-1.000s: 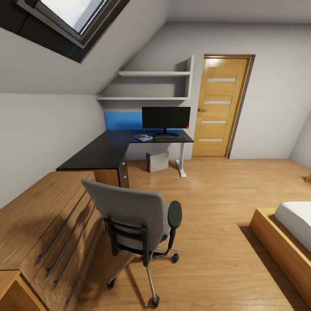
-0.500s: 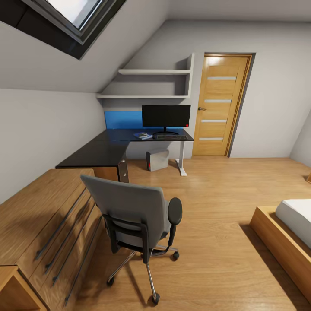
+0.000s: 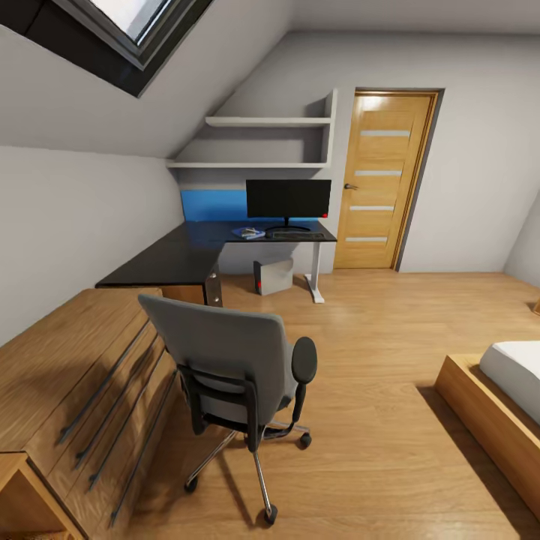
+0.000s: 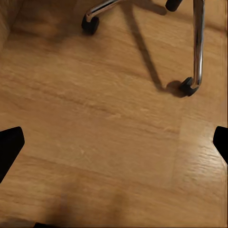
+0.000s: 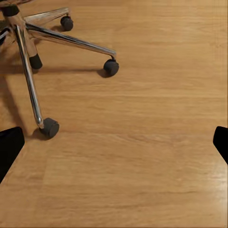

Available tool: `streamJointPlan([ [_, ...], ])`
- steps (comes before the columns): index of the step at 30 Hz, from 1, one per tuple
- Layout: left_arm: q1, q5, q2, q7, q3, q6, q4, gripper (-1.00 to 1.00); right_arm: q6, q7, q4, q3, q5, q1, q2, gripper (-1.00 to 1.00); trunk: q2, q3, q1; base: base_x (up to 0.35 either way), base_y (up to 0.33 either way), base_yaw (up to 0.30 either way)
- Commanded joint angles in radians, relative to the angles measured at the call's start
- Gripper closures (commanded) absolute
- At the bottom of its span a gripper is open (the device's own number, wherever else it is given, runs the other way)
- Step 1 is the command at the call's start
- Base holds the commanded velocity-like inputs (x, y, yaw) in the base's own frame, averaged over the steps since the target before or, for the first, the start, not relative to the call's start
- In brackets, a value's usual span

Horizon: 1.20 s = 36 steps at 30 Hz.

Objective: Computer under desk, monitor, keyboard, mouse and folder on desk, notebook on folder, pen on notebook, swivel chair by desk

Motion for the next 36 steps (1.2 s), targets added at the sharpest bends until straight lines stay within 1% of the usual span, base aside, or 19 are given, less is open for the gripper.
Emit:
streamJointPlan([
  [1,0.0,0.009,0.001,0.007,-0.005,0.051,-0.051,-1.0,0.035,-0.014,-0.044,0.006,-0.004,-0.001,-0.001,-1.0,-0.008,-0.004,0.004,0.0,0.0,0.0],
  [3,-0.001,0.008,0.001,0.007,-0.005,0.093,-0.096,-1.0,0.087,-0.024,-0.079,0.006,-0.004,-0.004,-0.002,-1.0,-0.022,-0.01,0.012,0.0,0.0,0.0],
  [4,-0.004,0.008,0.0,0.008,-0.005,0.122,-0.133,-1.0,0.148,-0.035,-0.105,0.006,-0.004,-0.012,-0.002,-1.0,-0.029,-0.013,0.015,0.0,0.0,0.0],
  [5,-0.009,0.007,0.0,0.008,-0.005,0.133,-0.147,-1.0,0.178,-0.04,-0.115,0.006,-0.004,-0.019,-0.002,-1.0,-0.036,-0.017,0.019,0.0,0.0,0.0],
  [6,-0.022,0.006,-0.001,0.009,-0.005,0.149,-0.169,-1.0,0.233,-0.049,-0.129,0.006,-0.004,-0.042,-0.002,-1.0,-0.043,-0.02,0.023,0.0,0.0,0.0],
  [7,-0.031,0.006,-0.001,0.01,-0.005,0.155,-0.177,-1.0,0.256,-0.052,-0.134,0.006,-0.004,-0.058,-0.002,-1.0,-0.05,-0.023,0.027,0.0,0.0,0.0],
  [10,-0.066,0.008,-0.002,0.012,-0.005,0.176,-0.191,-1.0,0.314,-0.06,-0.146,0.006,-0.004,-0.125,-0.001,-1.0,-0.071,-0.032,0.038,0.0,0.0,0.0],
  [13,-0.105,0.009,-0.003,0.013,-0.005,0.199,-0.184,-1.0,0.34,-0.061,-0.153,0.007,-0.002,-0.169,0.001,-1.0,-0.092,-0.042,0.05,0.0,0.0,0.0],
  [17,-0.148,0.011,-0.007,0.013,-0.005,0.216,-0.178,-1.0,0.359,-0.059,-0.173,0.008,0.003,-0.191,0.009,-1.0,-0.12,-0.054,0.065,0.0,0.0,0.0],
  [18,-0.171,0.011,-0.009,0.013,-0.005,0.221,-0.174,-1.0,0.365,-0.059,-0.192,0.01,0.011,-0.197,0.024,-1.0,-0.127,-0.057,0.069,0.0,0.0,0.0],
  [21,-0.207,0.012,-0.016,0.013,-0.005,0.225,-0.166,-1.0,0.372,-0.062,-0.216,0.011,0.032,-0.203,0.047,-1.0,-0.148,-0.067,0.081,0.0,0.0,0.0],
  [25,-0.266,0.012,-0.034,0.014,-0.005,0.239,-0.146,-1.0,0.395,-0.066,-0.235,0.011,0.078,-0.223,0.089,-1.0,-0.176,-0.079,0.096,0.0,0.0,0.0],
  [26,-0.287,0.012,-0.038,0.014,-0.005,0.243,-0.14,-1.0,0.411,-0.072,-0.239,0.012,0.095,-0.236,0.11,-1.0,-0.183,-0.082,0.1,0.0,0.0,0.0],
  [27,-0.287,0.012,-0.038,0.014,-0.005,0.243,-0.14,-1.0,0.411,-0.072,-0.239,0.012,0.095,-0.236,0.11,-1.0,-0.19,-0.086,0.104,0.0,0.0,0.0],
  [28,-0.303,0.012,-0.04,0.011,-0.005,0.246,-0.137,-1.0,0.432,-0.088,-0.241,0.012,0.108,-0.247,0.131,-1.0,-0.197,-0.089,0.107,0.0,0.0,0.0],
  [29,-0.303,0.012,-0.04,0.011,-0.005,0.246,-0.137,-1.0,0.432,-0.088,-0.241,0.012,0.108,-0.247,0.131,-1.0,-0.204,-0.092,0.111,0.0,0.0,0.0],
  [30,-0.313,0.012,-0.039,0.009,-0.004,0.248,-0.136,-1.0,0.459,-0.113,-0.244,0.012,0.116,-0.256,0.147,-1.0,-0.211,-0.095,0.115,0.0,0.0,0.0],
  [32,-0.32,0.012,-0.037,0.007,-0.003,0.25,-0.136,-1.0,0.492,-0.144,-0.248,0.012,0.122,-0.264,0.157,-1.0,-0.225,-0.101,0.123,0.0,0.0,0.0],
  [36,-0.326,0.012,-0.033,0.005,-0.001,0.249,-0.135,-1.0,0.554,-0.194,-0.274,0.012,0.129,-0.273,0.168,-1.0,-0.253,-0.114,0.138,0.0,0.0,0.0],
])
